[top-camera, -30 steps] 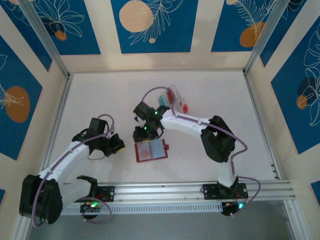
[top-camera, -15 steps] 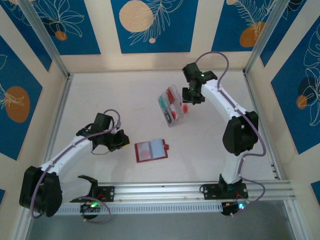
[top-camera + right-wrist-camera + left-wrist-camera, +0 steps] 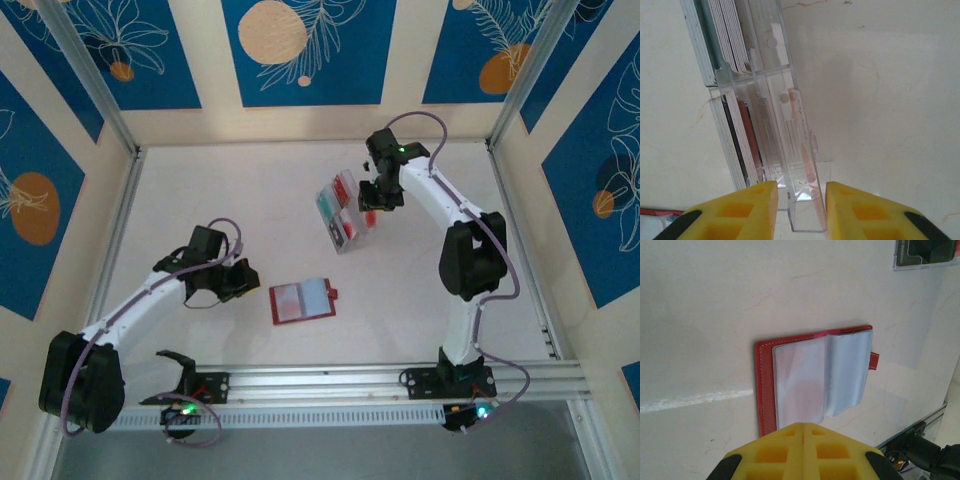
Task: Put the credit cards into the card holder
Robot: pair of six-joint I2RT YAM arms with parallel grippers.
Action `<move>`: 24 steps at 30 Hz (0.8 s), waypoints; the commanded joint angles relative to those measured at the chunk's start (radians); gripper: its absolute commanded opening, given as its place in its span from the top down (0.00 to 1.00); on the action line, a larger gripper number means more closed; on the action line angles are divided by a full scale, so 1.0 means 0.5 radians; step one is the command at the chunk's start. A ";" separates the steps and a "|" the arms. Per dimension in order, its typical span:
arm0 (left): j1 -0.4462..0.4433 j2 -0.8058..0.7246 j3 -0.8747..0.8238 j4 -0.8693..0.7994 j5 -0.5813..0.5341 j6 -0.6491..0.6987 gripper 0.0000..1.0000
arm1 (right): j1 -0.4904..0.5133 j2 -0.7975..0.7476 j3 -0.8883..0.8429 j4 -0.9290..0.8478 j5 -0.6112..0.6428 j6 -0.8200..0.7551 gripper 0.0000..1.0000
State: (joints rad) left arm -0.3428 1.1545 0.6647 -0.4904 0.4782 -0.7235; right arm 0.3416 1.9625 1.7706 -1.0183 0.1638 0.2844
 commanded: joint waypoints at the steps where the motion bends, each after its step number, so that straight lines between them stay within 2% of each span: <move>1: -0.017 0.022 -0.019 0.019 0.022 0.030 0.95 | -0.008 0.053 0.087 -0.045 -0.058 -0.040 0.72; 19: -0.017 0.038 -0.034 0.014 0.011 0.060 0.95 | 0.049 0.124 0.226 -0.167 0.056 -0.111 0.99; 24: -0.016 0.047 -0.025 -0.007 0.004 0.081 0.95 | 0.058 0.110 0.357 -0.255 0.062 -0.138 1.00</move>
State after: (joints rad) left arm -0.3431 1.1755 0.6540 -0.4732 0.4782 -0.7136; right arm 0.3611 2.0148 1.8946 -1.0939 0.1917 0.2375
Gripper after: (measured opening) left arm 0.052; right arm 0.050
